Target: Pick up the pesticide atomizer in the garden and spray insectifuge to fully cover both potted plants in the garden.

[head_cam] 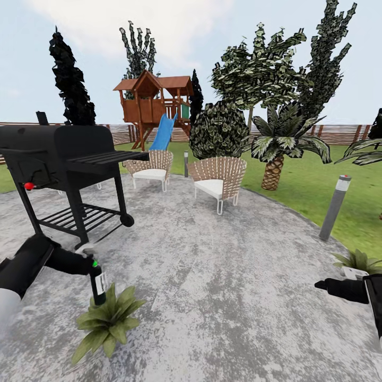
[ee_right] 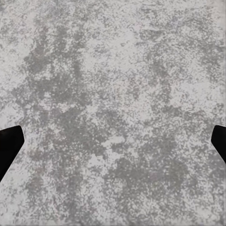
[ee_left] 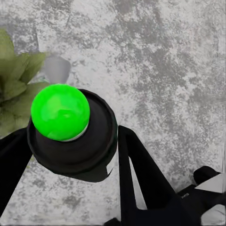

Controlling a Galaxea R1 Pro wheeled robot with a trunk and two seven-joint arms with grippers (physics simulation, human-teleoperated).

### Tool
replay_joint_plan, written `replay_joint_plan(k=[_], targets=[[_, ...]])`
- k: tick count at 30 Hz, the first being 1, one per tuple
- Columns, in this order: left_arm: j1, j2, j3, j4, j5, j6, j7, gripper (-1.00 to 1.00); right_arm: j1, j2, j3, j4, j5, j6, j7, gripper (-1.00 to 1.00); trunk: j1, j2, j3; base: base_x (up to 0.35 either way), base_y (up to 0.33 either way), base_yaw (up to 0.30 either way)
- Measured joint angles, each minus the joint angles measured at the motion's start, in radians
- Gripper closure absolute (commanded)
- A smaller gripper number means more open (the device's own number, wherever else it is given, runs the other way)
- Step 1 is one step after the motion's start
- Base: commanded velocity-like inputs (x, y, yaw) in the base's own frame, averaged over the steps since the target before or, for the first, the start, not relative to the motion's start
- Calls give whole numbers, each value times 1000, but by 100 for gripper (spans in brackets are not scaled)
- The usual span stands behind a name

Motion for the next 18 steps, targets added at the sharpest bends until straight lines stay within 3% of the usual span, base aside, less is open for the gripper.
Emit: replay_joint_plan(k=[3, 4, 6, 8, 12, 18], targets=[[0, 26, -26, 73, -21, 0, -17, 100, 0, 0, 2, 1, 0, 0, 1, -100, 0, 0, 0, 0, 0, 0], [0, 29, -49, 107, -43, 0, -19, 100, 0, 0, 2, 1, 1, 0, 1, -100, 0, 0, 0, 0, 0, 0], [1, 31, -128, 213, -143, -1, -28, 100, 0, 0, 2, 0, -1, 1, 3, -100, 0, 0, 0, 0, 0, 0], [0, 30, -140, 247, -167, 0, -37, 100, 0, 0, 2, 0, -1, 1, 3, -100, 0, 0, 0, 0, 0, 0], [0, 26, -154, 293, -191, 0, -74, 100, 0, 1, 3, 0, -2, 1, 3, -100, 0, 0, 0, 0, 0, 6], [0, 19, -170, 325, -196, -1, -87, 100, 0, 4, 4, 2, 0, 0, 1, -100, 0, 0, -5, 0, 0, 126]])
